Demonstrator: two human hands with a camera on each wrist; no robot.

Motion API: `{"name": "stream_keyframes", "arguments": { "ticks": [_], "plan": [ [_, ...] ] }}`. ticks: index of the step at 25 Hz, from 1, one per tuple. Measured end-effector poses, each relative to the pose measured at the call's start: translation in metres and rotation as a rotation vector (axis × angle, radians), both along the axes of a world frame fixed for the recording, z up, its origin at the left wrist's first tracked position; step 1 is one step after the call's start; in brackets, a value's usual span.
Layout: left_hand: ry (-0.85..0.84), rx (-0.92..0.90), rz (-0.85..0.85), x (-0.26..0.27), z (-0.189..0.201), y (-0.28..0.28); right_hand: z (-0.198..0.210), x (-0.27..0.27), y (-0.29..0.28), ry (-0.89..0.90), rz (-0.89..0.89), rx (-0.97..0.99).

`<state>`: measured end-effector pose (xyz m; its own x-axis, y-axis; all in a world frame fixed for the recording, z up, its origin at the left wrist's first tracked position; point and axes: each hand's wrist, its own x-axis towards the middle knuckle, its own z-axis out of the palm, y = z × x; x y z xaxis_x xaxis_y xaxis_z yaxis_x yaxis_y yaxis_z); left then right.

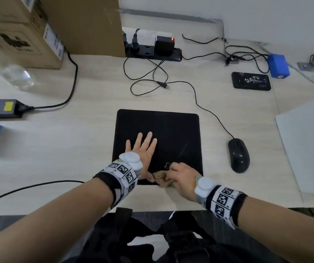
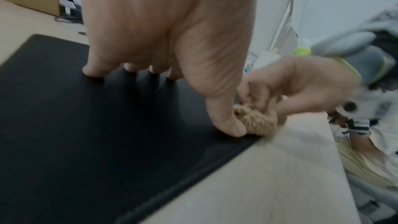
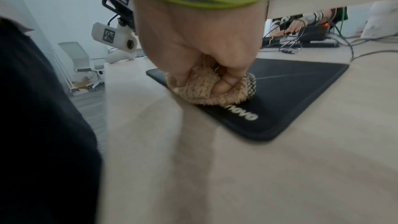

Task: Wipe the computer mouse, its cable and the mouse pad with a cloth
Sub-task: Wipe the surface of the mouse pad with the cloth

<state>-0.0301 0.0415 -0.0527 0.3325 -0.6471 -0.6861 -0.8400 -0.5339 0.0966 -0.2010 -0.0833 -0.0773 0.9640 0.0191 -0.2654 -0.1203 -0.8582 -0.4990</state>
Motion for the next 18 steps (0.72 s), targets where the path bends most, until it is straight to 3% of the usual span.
{"name": "stream_keyframes", "arguments": {
  "ticks": [5,9,11,14,16,18],
  "plan": [
    [0.007,0.029,0.012,-0.003,-0.008,-0.002,-0.006,0.059,-0.048,-0.107,-0.162,-0.048],
    [0.002,0.054,-0.005,-0.003,-0.010,-0.002,0.003,0.143,-0.101,0.089,-0.473,-0.237],
    [-0.002,0.056,-0.009,-0.003,-0.008,-0.002,0.007,0.158,-0.109,0.186,-0.524,-0.224],
    [0.004,0.050,-0.010,-0.003,-0.007,-0.001,0.004,0.121,-0.082,0.044,-0.440,-0.064],
    [0.012,0.050,-0.009,-0.004,-0.007,-0.001,0.006,0.067,-0.044,-0.098,-0.296,0.019],
    [0.015,0.054,-0.008,-0.004,-0.008,-0.002,0.011,0.010,-0.014,-0.133,-0.173,0.067]
  ]
}}
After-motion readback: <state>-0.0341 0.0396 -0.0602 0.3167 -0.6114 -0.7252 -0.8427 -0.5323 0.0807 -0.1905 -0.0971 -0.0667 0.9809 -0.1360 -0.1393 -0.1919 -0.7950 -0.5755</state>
